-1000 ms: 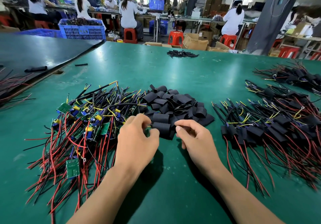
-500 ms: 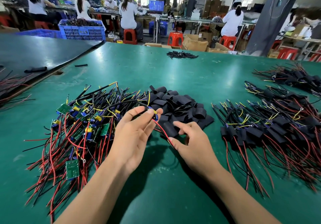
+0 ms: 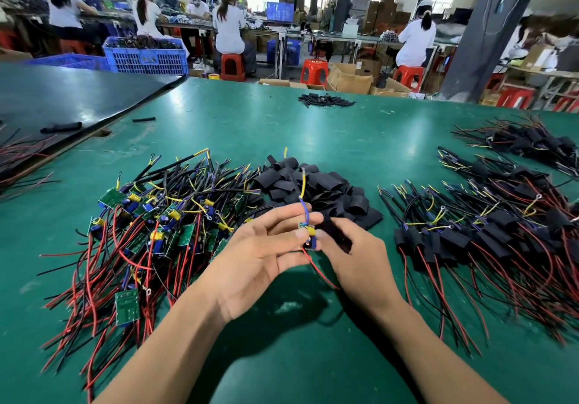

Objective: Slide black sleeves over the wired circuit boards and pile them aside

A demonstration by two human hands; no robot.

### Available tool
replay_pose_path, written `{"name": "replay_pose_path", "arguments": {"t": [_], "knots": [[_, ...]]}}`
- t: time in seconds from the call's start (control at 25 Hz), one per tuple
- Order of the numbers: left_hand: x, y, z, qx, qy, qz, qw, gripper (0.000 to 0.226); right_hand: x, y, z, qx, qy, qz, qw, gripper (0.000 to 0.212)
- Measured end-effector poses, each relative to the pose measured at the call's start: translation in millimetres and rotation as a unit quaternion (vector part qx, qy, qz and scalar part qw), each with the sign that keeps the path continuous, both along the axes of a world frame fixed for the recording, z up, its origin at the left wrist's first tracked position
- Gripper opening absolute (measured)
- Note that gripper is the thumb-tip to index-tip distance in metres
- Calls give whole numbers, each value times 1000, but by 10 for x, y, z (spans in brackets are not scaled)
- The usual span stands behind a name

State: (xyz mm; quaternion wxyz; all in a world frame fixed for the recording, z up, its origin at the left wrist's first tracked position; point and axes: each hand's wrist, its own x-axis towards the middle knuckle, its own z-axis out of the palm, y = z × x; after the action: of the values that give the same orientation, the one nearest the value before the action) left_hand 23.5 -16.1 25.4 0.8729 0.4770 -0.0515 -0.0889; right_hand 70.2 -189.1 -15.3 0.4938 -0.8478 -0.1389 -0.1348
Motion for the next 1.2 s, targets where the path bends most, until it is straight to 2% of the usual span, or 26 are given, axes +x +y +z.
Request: {"name": "replay_pose_path", "arguments": {"t": [0.16,0.32,0.44,0.6,0.72,1.0,1.2], "knots": [[45,76,3,-37,1,62,997,39,87,-25,65,163,59,-46,984,17],[66,136,-4,-38,12,123,992,34,171,-115,159,368,127,-66,919,12],[76,155,-28,-29,22,186,982,27,188,-158,188,447,172,-41,877,7],[92,168,-51,-4,17,228,973,16,192,-168,210,489,199,21,849,24],[92,169,-46,5,15,241,971,14,186,-151,206,483,216,47,848,28],[81,165,-17,-6,19,261,965,19,192,-212,241,470,278,-39,837,28],[78,177,-9,-20,23,263,964,19,161,-200,238,442,293,-30,847,37]]}}
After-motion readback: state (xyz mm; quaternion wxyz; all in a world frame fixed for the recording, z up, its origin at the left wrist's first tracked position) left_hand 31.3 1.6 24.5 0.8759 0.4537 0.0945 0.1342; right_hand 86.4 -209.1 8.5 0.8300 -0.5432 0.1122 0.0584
